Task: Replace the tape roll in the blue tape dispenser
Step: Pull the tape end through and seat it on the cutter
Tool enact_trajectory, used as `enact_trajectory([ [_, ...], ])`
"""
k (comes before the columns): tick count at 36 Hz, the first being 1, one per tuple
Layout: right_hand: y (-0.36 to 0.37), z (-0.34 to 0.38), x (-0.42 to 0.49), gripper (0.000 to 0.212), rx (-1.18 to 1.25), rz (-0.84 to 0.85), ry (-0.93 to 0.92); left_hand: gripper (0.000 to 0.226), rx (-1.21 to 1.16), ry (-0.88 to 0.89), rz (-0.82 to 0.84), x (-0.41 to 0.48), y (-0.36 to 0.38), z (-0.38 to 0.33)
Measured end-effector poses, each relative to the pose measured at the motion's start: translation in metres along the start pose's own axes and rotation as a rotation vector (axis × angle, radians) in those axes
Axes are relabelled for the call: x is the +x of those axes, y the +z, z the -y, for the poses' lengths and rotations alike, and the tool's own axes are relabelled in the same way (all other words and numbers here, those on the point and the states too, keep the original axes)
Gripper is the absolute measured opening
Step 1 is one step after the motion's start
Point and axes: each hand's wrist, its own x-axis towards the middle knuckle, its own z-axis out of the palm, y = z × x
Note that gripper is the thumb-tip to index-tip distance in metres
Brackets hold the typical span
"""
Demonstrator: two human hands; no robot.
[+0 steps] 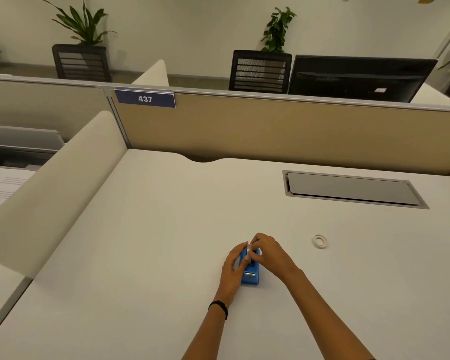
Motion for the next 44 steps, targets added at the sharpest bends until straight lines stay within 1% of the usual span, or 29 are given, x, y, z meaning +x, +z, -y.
enact_trajectory([
  [4, -0.0001, -0.0011, -0.0004, 0.015, 0.056, -0.007, -0.009, 0.032, 0.001, -0.005, 0.010, -0.0009, -0.0006, -0.0025],
  [9, -0.0011, -0.0010, -0.0013, 0.015, 0.083, -0.006, -0.002, 0.032, -0.002, 0.001, 0.017, -0.0015, -0.0018, -0.0029],
  [21, -0.0014, 0.0000, 0.0056, 0.018, 0.121, -0.065, 0.027, 0.033, 0.021, 0.003, 0.027, -0.0007, -0.0024, -0.0012],
  [26, 0.0000, 0.0000, 0.0072, 0.015, 0.181, -0.110, 0.048, 0.036, 0.024, 0.001, 0.032, 0.0001, -0.0022, 0.0011],
  [30, 0.0025, -0.0037, 0.0023, 0.011, 0.229, -0.127, 0.044, 0.034, 0.014, -0.016, 0.004, 0.0009, -0.0004, -0.0002],
  [38, 0.0023, -0.0036, -0.0016, 0.009, 0.241, -0.133, 0.033, 0.031, 0.016, -0.009, -0.010, 0.0012, 0.0006, 0.0013],
  [44, -0.0001, 0.0006, -0.0001, 0.008, 0.237, -0.144, 0.049, 0.032, 0.031, -0.011, 0.020, 0.0001, -0.0035, 0.0018],
])
